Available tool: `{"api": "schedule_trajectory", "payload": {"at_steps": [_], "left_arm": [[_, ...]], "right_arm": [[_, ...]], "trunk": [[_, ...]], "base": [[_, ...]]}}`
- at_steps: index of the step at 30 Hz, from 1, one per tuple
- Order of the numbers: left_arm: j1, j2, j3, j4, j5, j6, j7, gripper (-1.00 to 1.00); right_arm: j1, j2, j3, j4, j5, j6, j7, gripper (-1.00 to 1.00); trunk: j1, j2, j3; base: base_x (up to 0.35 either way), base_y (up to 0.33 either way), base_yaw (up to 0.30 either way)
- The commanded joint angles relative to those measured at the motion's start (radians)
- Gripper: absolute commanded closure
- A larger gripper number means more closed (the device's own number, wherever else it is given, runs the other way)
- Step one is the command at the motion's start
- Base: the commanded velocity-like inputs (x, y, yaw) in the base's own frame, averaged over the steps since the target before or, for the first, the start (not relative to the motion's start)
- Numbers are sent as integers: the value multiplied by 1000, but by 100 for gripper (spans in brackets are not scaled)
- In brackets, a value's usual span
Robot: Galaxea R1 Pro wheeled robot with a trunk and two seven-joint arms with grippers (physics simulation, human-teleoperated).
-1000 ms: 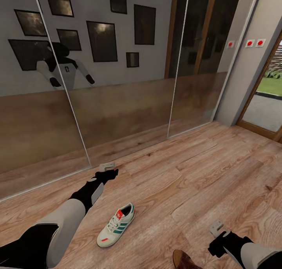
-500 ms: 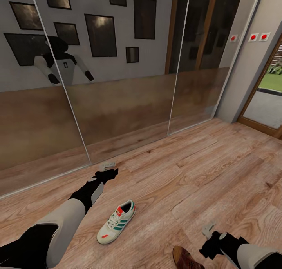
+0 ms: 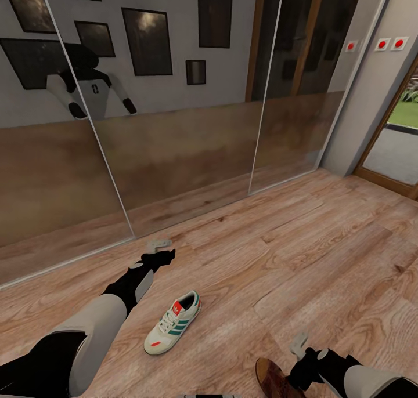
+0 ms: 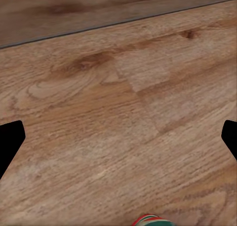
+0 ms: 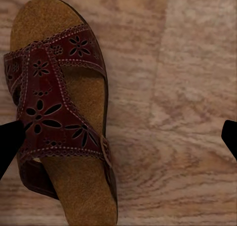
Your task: Pick up the two gym shoes and the two sandals from the corridor floor and place them onto the hallstand (shoe rack) in the corridor, making sure they are on the rack and not on the floor. Arrange them so the two gym shoes are next to each other and the two sandals are next to each other.
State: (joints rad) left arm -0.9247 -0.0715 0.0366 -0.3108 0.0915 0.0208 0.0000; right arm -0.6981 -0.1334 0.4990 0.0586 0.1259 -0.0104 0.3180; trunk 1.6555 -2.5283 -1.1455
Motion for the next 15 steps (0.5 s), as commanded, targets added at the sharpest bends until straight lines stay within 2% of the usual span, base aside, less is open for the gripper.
{"api": "schedule_trajectory", "payload": {"at_steps": [1, 9, 15], "left_arm": [[0, -1, 4, -1, 10, 2, 0, -100], [0, -1, 5, -1, 10, 2, 0, -100], [0, -1, 5, -1, 10, 2, 0, -100]], "right_arm": [[4, 3, -6, 1, 10, -2, 7, -100], [6, 10, -5, 1, 11, -12, 23, -100], [6, 32, -5, 1, 13, -55, 72, -100]], "trunk": [[0, 0, -1], [0, 0, -1], [2, -2, -20]], "base": [[0, 0, 0], [0, 0, 0], [0, 0, 0]]}}
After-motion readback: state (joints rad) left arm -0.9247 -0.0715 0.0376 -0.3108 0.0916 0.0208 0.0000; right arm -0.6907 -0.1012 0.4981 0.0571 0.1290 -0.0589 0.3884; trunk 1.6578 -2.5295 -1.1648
